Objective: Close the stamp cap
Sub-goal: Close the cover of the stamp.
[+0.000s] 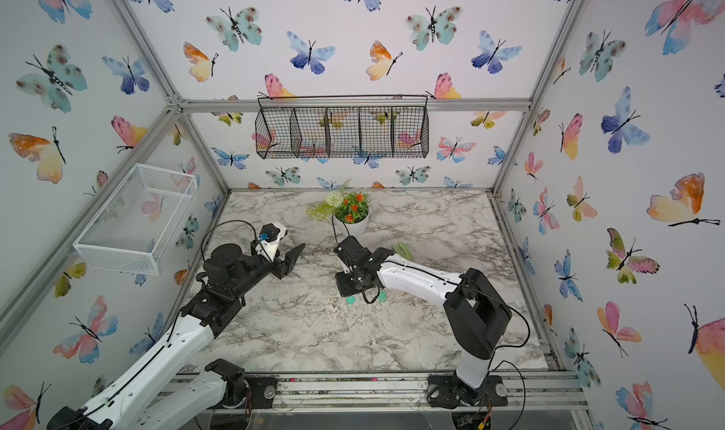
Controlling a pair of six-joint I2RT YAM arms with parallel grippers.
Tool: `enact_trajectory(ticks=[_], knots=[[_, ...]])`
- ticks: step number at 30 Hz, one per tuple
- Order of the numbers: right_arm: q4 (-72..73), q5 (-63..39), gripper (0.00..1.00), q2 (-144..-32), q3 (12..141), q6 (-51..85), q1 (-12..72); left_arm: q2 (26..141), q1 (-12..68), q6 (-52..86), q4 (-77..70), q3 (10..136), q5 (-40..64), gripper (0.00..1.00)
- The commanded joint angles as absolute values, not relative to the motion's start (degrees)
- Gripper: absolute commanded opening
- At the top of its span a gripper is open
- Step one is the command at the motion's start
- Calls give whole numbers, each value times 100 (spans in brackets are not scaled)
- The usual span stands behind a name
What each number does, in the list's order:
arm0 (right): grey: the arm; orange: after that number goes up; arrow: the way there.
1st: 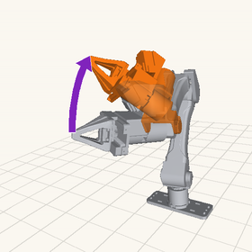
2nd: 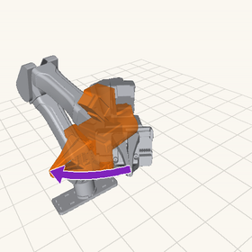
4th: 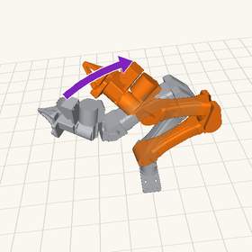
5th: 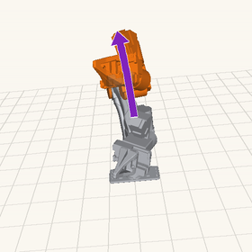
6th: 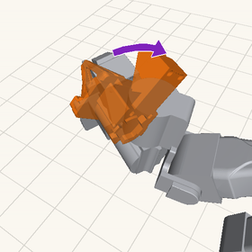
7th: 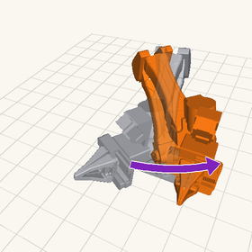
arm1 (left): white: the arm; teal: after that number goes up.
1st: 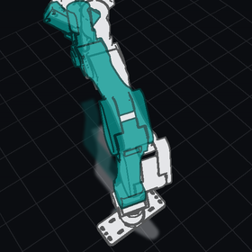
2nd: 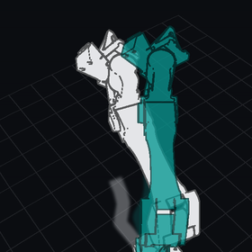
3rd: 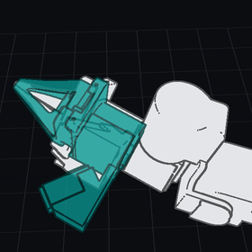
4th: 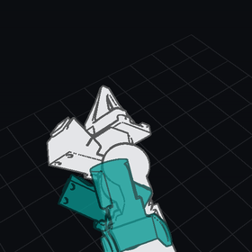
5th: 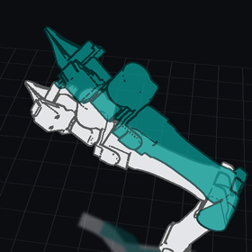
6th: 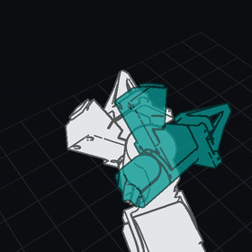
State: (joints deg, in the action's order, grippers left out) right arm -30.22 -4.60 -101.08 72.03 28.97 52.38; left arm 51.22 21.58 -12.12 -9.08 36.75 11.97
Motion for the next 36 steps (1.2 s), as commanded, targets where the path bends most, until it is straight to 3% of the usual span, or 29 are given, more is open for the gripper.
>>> enact_trajectory(ticks=[1,20,36], knots=[[-3050,-44,6,-10261,7061,2997,5256,5177,2015,-930,-834,3807,1455,64],[-2536,-395,7,-10525,6706,3098,5342,5335,1960,-937,-659,3923,1696,62],[-2903,-77,7,-10831,6832,2976,5405,5326,1942,-928,-658,3913,1723,62]])
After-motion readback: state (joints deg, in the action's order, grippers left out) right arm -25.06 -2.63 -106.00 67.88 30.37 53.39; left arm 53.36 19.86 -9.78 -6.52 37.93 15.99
